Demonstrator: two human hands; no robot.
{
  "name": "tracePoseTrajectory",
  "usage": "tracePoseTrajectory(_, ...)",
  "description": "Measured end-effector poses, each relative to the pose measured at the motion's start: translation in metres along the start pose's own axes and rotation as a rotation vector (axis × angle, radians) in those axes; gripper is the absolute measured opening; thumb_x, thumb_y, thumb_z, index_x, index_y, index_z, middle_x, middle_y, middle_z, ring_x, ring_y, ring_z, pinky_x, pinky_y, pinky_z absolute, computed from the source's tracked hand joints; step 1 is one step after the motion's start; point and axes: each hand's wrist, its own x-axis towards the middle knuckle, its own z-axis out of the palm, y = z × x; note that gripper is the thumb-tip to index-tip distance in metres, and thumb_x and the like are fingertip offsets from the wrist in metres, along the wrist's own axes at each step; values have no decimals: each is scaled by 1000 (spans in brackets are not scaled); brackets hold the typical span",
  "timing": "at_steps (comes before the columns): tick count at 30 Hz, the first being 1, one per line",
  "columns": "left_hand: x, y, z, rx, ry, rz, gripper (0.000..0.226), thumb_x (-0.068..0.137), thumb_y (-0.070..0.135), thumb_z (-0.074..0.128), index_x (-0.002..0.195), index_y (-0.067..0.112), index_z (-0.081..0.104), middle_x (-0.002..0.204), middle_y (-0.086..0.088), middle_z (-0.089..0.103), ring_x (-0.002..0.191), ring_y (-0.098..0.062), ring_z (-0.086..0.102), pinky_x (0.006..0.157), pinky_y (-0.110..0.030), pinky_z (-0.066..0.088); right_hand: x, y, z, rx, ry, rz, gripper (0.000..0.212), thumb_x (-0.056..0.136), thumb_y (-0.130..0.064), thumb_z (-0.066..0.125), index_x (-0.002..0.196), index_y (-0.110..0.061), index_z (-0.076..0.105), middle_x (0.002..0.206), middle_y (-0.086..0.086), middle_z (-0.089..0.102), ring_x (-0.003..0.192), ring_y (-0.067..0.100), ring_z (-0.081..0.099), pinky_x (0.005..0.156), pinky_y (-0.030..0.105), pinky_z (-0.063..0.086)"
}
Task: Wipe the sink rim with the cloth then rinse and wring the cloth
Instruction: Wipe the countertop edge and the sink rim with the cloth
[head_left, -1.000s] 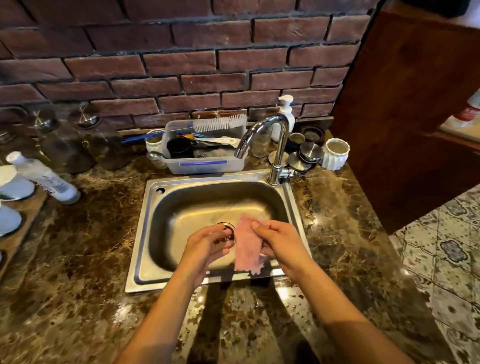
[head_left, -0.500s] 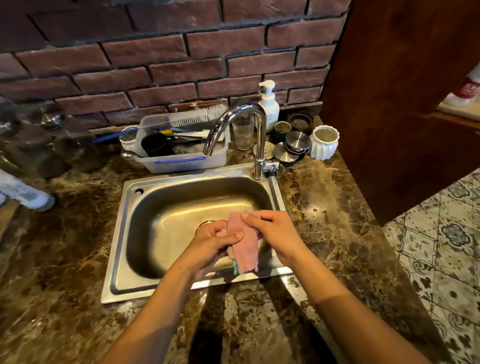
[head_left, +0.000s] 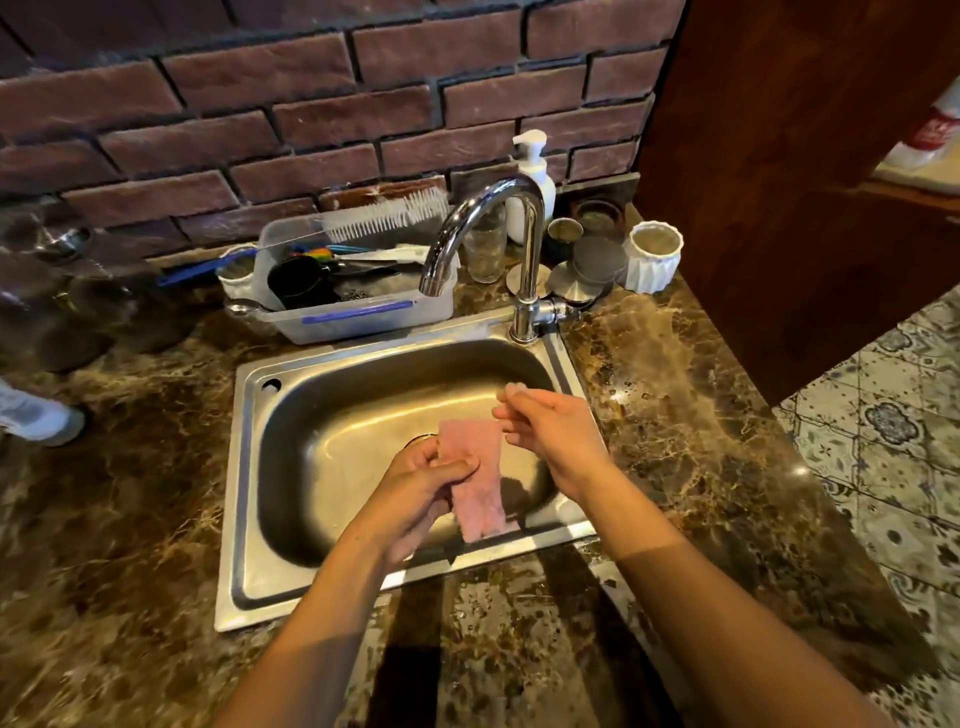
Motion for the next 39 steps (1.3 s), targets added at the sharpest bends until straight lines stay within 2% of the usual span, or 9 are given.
tracePoseTrajectory(4,16,-1,-18,-15,35,-8,30,93,2,63,123,4,66,115,-22,73,113,-39,65,105,-52,47,-2,19,-7,-65,111,-24,34,103,-30,55,89,-6,74,73,9,71,65,15,64,61,22,53)
tracePoseTrajectory(8,42,-6,-18,68,31,-29,20,94,2,62,113,3,70,99,-15,76,90,-27,67,89,-41,52,-10,43,-37,-230,247,-75,30,101,-5,53,128,-6,66,109,5,75,103,15,70,98,33,56)
tracePoseTrajectory(10,60,-12,-11,126,10,-31,16,95,5,61,106,5,72,92,-16,72,84,-29,58,79,-39,47,-19,51,-53,-413,333,-102,35,102,-13,51,135,-16,63,125,-3,70,117,11,64,110,38,47)
tracePoseTrajectory(20,100,-40,63,423,-145,104,18,99,10,57,91,-2,67,64,-14,64,46,-12,57,45,-16,43,-56,101,-129,-1004,321,-206,59,105,-41,42,156,-16,29,161,5,34,149,15,22,112,7,3)
tracePoseTrajectory(22,100,-45,74,470,-180,156,23,99,11,57,81,-1,65,61,-17,62,49,-22,57,51,-23,46,-58,112,-135,-1035,325,-266,57,106,-38,42,155,-12,32,158,11,38,147,15,25,111,2,0)
tracePoseTrajectory(25,106,-57,84,536,-156,235,24,98,13,59,76,6,64,62,-13,60,55,-27,53,51,-30,44,-53,128,-140,-1059,381,-320,56,106,-40,36,156,-16,32,163,3,32,153,9,19,122,16,0)
tracePoseTrajectory(34,111,-80,101,596,276,559,22,92,28,68,112,23,77,95,4,77,92,-17,71,84,-37,58,-50,131,-146,-1109,382,-406,56,106,-39,36,156,-13,32,163,5,32,153,16,19,125,28,1)
tracePoseTrajectory(36,111,-81,104,657,224,605,20,93,31,66,109,27,78,94,8,78,92,-12,71,86,-39,59,-49,131,-146,-1187,367,-381,63,105,-49,29,157,-14,27,165,5,28,155,17,15,126,35,-1)
tracePoseTrajectory(39,103,-94,104,772,-92,573,30,99,26,58,124,38,71,121,18,72,113,2,64,96,-18,50,-50,127,-152,-1316,332,-345,83,98,-69,21,160,-14,15,169,8,14,156,21,6,127,44,3)
